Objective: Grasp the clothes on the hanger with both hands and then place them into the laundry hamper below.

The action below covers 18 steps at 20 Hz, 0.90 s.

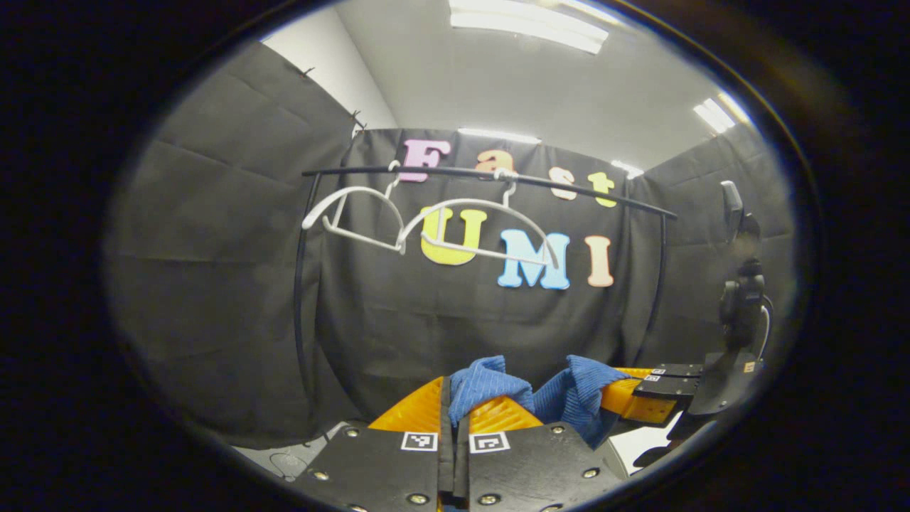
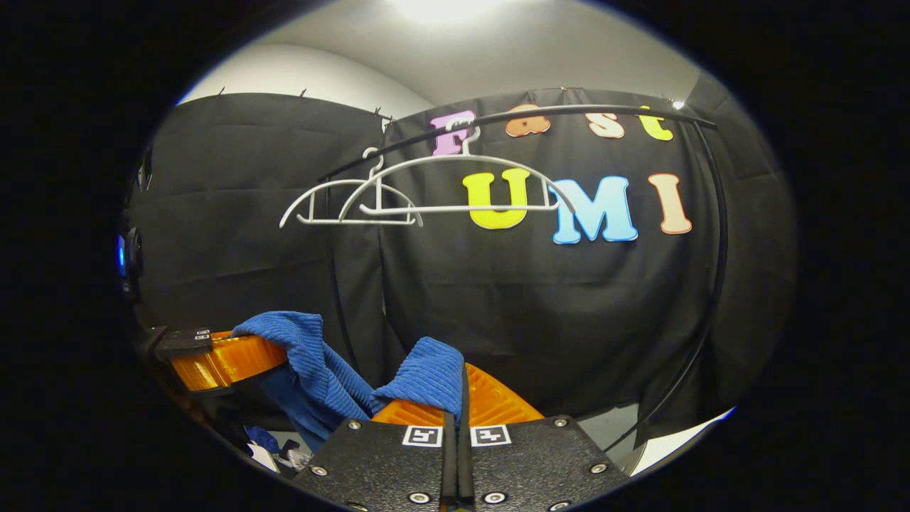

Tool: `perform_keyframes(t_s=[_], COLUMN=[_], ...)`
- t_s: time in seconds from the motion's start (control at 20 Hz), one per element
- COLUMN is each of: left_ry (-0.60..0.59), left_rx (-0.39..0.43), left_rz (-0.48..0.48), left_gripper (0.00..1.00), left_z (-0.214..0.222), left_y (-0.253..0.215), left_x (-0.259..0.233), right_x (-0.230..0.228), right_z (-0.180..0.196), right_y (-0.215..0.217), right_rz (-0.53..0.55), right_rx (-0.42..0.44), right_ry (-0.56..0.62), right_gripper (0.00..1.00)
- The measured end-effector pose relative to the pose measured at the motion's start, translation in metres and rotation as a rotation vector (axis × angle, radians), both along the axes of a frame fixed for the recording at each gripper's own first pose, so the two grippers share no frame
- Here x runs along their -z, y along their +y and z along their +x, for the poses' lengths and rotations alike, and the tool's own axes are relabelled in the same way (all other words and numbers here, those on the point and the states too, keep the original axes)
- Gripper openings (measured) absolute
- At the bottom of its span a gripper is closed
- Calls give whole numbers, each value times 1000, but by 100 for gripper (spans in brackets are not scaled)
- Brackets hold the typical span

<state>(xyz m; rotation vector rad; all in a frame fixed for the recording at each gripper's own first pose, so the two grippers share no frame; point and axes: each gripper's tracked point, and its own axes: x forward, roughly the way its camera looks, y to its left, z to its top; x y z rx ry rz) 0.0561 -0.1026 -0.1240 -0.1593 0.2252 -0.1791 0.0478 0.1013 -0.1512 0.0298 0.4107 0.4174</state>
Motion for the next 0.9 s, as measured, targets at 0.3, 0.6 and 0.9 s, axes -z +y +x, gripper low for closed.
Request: perform_keyframes(t_s=[0.3,0.6,0.9], left_ry=[181,311,459], left_rx=[4,-28,-27], left_rz=[14,32,102], left_gripper=[1,1,1], left_z=[-19,-31,-49], left_y=[2,7,3], left_x=[105,167,224], right_x=[86,138,181], right_z=[-30,-43,-54], right_y=[0,-1,-6], right_rz=[-86,-149,-216], right_rx=[-35,-75,-104], right_ry=[152,234,303], right_gripper=[1,0,0])
